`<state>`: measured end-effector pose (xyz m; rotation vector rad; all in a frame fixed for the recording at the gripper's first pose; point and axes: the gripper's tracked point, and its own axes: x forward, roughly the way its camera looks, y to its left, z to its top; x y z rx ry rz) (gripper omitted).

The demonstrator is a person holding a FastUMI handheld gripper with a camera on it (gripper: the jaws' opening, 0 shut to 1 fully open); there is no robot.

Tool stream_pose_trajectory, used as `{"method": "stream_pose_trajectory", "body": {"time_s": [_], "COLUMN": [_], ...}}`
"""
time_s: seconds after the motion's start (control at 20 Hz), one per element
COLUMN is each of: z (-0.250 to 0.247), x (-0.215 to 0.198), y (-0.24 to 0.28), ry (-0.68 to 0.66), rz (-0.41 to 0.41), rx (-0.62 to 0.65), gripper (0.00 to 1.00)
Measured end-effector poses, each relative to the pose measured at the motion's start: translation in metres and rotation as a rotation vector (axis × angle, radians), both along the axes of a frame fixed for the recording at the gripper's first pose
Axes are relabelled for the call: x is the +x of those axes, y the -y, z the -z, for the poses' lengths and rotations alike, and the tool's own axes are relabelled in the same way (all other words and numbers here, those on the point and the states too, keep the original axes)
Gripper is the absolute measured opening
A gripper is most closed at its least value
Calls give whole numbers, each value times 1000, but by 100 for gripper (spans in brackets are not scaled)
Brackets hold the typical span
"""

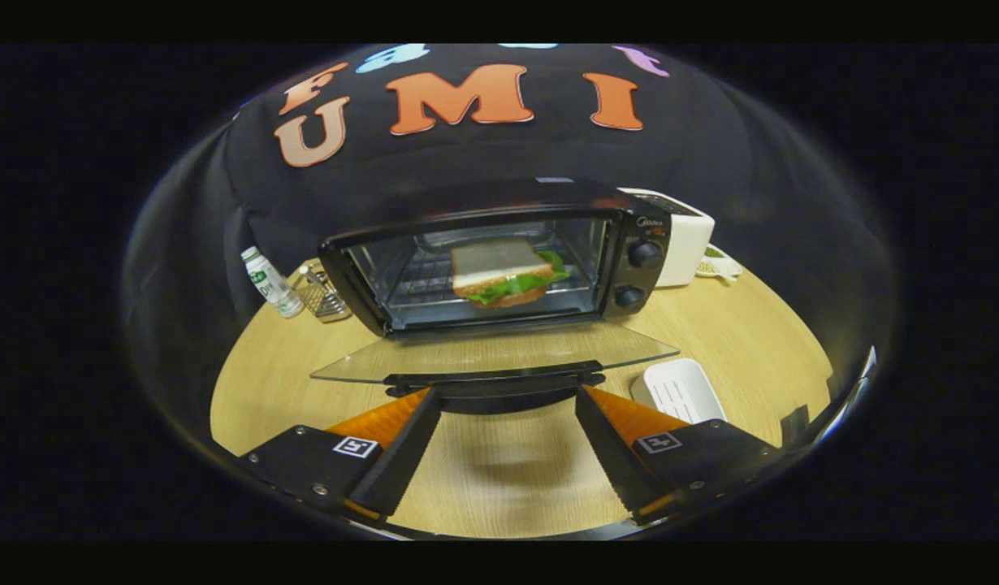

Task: Open the toaster oven, put the food inside, and close the toaster oven door.

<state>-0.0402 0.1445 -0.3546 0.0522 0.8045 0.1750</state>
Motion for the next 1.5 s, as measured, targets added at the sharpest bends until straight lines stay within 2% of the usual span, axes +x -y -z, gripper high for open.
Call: {"method": "stream_pose_trajectory", "body": {"time_s": [0.45,1.0,1.25,1.5], "z": [-38,-40,-73,-142], "x": [46,94,97,118], "y": [-16,-23,-14,17], "ry": [93,115,169,288], "rz": [32,49,55,58], "rx": [55,70,90,50], "gripper": [100,99,99,99]}}
